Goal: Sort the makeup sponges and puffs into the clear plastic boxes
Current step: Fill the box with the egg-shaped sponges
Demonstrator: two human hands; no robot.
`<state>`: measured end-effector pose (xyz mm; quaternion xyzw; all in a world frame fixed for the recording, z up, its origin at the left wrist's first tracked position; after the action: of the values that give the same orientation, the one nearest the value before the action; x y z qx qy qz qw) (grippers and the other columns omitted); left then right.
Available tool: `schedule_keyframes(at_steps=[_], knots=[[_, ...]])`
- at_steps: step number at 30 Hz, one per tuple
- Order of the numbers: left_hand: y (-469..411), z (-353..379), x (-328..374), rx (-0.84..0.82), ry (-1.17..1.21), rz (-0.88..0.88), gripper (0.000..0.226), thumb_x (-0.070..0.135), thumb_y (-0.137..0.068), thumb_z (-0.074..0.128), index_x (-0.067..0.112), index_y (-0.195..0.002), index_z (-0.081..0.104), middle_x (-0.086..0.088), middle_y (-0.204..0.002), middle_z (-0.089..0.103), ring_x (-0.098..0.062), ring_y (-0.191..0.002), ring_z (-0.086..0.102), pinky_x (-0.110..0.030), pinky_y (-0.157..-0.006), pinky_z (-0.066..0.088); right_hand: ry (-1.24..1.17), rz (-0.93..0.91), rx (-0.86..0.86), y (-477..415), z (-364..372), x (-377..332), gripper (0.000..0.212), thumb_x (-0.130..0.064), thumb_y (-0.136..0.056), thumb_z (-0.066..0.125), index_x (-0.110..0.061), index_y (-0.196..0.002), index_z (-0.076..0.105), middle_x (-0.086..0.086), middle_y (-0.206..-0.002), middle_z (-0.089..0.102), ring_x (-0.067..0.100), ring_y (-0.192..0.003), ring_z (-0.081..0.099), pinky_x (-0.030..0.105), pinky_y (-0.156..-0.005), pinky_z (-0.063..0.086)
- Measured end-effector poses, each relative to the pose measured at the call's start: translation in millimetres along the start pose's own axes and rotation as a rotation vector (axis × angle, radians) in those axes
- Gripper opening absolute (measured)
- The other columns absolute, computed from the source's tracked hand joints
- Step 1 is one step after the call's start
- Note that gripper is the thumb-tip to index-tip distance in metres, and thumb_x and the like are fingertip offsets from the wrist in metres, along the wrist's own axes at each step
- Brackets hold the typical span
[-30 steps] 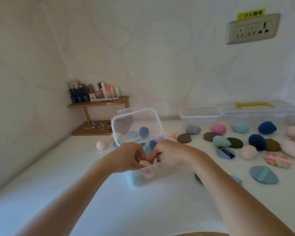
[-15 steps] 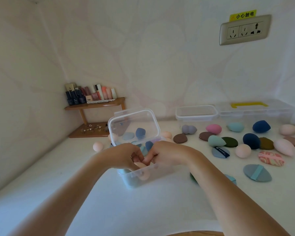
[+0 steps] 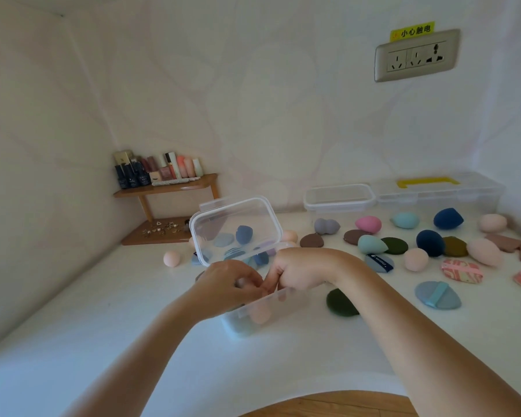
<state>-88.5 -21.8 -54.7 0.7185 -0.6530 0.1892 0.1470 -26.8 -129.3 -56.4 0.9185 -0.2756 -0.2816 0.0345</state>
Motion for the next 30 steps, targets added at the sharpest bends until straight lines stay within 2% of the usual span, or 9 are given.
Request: schedule_keyframes(at_steps=[2,5,8,11,14,19,22,25,30], knots=[[-0.5,5.9,8.2,0.004,-0.038,0.004,0.043,0.064,-0.063,0.05,0.032,-0.083,0.072,0.01,-0.082,0.067,-0.012,-0.082,0.059,-0.037,-0.077,0.053,-0.135,-0.072,0.126,17.3,-11.0,3.0,0.056,0.007,-0.087,0.033,-0.026,-0.103,0.075,-0.001,-0.103,0.063,0.005,-0.082,0.058,0.012,-0.066,0.046],[-1.8,10.9,20.6,0.013,-0.076,0.0,0.016,0.037,-0.081,0.06,0.03,-0.086,0.073,0.013,-0.088,0.067,-0.008,-0.084,0.058,-0.028,-0.078,0.051,-0.336,-0.133,0.365,51.3,-35.6,19.9,0.047,0.011,-0.087,0.038,-0.015,-0.098,0.075,-0.005,-0.088,0.071,0.002,-0.075,0.062,0.014,-0.07,0.051],[-4.9,18.7,32.0,0.03,-0.094,-0.024,0.017,0.039,-0.081,0.063,0.024,-0.082,0.072,0.011,-0.086,0.066,-0.009,-0.086,0.057,-0.031,-0.084,0.051,-0.35,-0.058,0.577,80.7,-57.6,54.5,0.041,0.007,-0.088,0.045,-0.019,-0.09,0.076,-0.009,-0.085,0.073,0.002,-0.078,0.065,0.017,-0.079,0.053],[-7.8,26.3,41.4,0.041,-0.119,-0.075,0.017,0.041,-0.08,0.064,0.027,-0.071,0.064,0.012,-0.077,0.061,-0.009,-0.08,0.054,-0.032,-0.083,0.051,-0.276,0.129,0.733,102.6,-72.1,98.1,0.029,-0.004,-0.093,0.051,-0.021,-0.098,0.073,-0.009,-0.104,0.071,0.005,-0.096,0.063,0.023,-0.092,0.048],[-12.5,30.5,48.0,0.033,-0.102,-0.1,0.017,0.04,-0.08,0.065,0.025,-0.072,0.065,0.009,-0.077,0.063,-0.012,-0.078,0.056,-0.034,-0.084,0.053,-0.211,0.412,0.872,130.0,-84.3,149.9,0.033,-0.004,-0.093,0.049,-0.018,-0.12,0.062,0.0,-0.13,0.058,0.017,-0.114,0.056,0.027,-0.092,0.043],[-13.1,32.2,53.6,-0.013,-0.084,-0.143,0.025,0.042,-0.078,0.068,0.017,-0.081,0.069,0.003,-0.087,0.065,-0.014,-0.082,0.056,-0.031,-0.085,0.05,-0.172,0.688,0.865,152.0,-83.4,197.5,0.053,-0.007,-0.09,0.051,-0.018,-0.141,0.042,0.01,-0.134,0.044,0.023,-0.095,0.053,0.03,-0.067,0.048],[-13.1,32.6,53.1,-0.026,-0.1,-0.145,0.022,0.041,-0.079,0.068,0.019,-0.078,0.066,0.007,-0.084,0.062,-0.013,-0.081,0.054,-0.03,-0.085,0.049,-0.13,0.719,0.748,144.0,-77.8,202.9,0.055,-0.01,-0.095,0.042,-0.021,-0.147,0.031,0.013,-0.135,0.043,0.028,-0.109,0.051,0.033,-0.073,0.05],[-13.5,32.7,54.7,-0.028,-0.096,-0.135,0.021,0.04,-0.08,0.068,0.019,-0.078,0.066,0.009,-0.082,0.061,-0.012,-0.08,0.054,-0.03,-0.085,0.049,-0.081,0.716,0.62,134.3,-69.6,207.3,0.054,-0.011,-0.096,0.038,-0.021,-0.148,0.029,0.015,-0.138,0.044,0.029,-0.109,0.053,0.036,-0.084,0.049],[-13.2,33.1,55.1,-0.027,-0.105,-0.123,0.022,0.042,-0.08,0.067,0.021,-0.083,0.069,0.012,-0.078,0.06,-0.011,-0.08,0.054,-0.034,-0.089,0.051,-0.002,0.792,0.742,132.2,-75.0,212.9,0.043,-0.017,-0.093,0.053,-0.003,-0.133,0.045,0.019,-0.128,0.039,0.032,-0.106,0.051,0.034,-0.08,0.045]])
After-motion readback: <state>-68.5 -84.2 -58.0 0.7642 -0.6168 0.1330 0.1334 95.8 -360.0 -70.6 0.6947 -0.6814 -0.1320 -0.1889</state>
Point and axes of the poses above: each hand's wrist, its own y-axis away from the middle knuckle, its own z-axis out of the palm, x = y × z, the point moved 6 cm from there along -y, towards the middle knuckle
